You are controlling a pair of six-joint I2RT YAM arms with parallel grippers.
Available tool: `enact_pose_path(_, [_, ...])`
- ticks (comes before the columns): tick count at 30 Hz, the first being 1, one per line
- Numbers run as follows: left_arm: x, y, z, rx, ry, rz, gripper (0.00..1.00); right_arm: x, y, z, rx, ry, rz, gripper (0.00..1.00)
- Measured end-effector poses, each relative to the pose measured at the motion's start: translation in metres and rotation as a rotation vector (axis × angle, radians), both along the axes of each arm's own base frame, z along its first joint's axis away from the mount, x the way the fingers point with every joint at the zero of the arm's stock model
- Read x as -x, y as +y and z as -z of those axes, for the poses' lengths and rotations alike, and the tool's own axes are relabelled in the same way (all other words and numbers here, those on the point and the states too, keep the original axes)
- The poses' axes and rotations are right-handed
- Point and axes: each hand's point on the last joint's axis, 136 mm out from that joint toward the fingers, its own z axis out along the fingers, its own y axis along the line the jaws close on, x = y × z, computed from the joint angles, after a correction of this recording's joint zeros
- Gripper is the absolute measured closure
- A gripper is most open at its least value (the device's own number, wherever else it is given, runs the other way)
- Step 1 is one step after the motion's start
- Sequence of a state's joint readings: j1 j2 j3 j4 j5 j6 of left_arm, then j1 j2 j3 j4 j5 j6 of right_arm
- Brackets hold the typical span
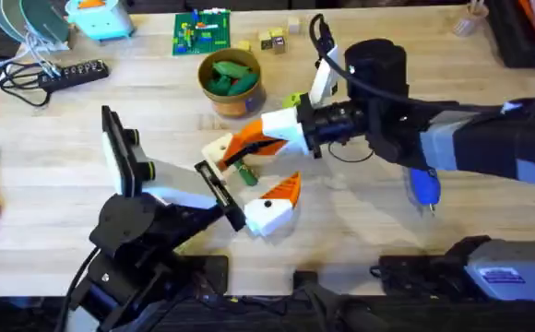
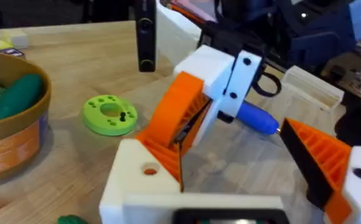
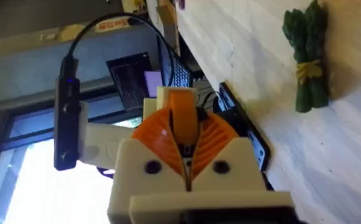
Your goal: Pick up the gripper from the table and insert it into the empty holder that is missing its gripper. Then pick up a screw, insert it into the mounting hole, and use the screwdriver to tighten it. Finally, clean up the table by picking up the vegetable and placing it into the bucket.
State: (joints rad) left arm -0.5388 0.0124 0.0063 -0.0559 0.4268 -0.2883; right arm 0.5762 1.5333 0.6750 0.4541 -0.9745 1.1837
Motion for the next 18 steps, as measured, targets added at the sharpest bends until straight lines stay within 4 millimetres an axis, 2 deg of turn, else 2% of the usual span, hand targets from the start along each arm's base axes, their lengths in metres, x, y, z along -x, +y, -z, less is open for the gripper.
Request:
enact_pose_path(12, [-0.0074,0.0055,0.0005,0.0,0.004,-0.052,0.008,-0.0057,0.0088,0.0005,0.016,-0.026,0.056,0.992])
enact_pose_path(18, [-0.0074,0.0056,0.0005,0.0,0.004,-0.052,0.008,-0.0055,0.0087,0.0001,0.015,-0.019,0.055,0.86])
